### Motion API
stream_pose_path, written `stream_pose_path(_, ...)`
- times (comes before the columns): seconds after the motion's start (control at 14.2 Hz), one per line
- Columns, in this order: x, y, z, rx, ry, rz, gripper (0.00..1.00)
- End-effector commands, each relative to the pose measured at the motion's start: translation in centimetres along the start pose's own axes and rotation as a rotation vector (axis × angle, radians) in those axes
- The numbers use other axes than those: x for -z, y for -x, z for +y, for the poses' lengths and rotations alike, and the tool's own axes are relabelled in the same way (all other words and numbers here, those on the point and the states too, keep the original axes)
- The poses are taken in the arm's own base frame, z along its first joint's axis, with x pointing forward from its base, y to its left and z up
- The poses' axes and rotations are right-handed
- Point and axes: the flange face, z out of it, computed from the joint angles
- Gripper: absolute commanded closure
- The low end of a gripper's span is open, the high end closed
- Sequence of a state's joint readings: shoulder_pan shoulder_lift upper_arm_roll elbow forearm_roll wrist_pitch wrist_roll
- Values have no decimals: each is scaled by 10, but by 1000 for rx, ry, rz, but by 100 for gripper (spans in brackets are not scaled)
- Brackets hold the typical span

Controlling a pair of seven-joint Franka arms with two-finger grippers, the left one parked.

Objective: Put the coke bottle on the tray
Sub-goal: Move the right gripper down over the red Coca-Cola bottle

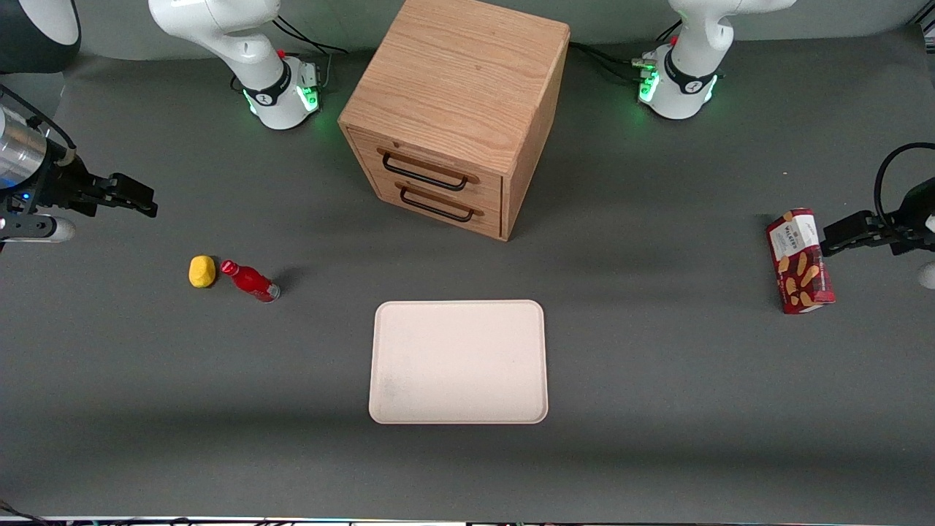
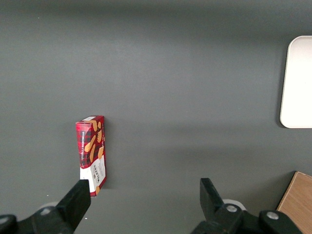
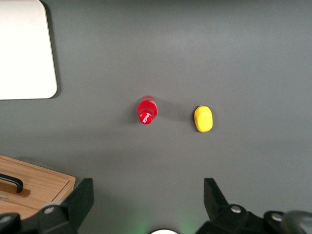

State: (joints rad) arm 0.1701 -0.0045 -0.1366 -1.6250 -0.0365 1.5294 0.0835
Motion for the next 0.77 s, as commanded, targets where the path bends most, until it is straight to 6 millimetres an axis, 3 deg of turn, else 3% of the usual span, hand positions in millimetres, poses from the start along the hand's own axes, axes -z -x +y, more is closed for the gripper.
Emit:
stream_pose_path(0.0, 3, -7, 0, -31, 7, -14, 0)
stream_pose_path(0.28, -16, -13, -3, -13, 8, -44, 0)
stream_pose_path(0.42, -38, -15, -5, -3, 6, -48, 0)
stream_pose_path(0.7, -133, -7, -10, 12, -6, -4, 0)
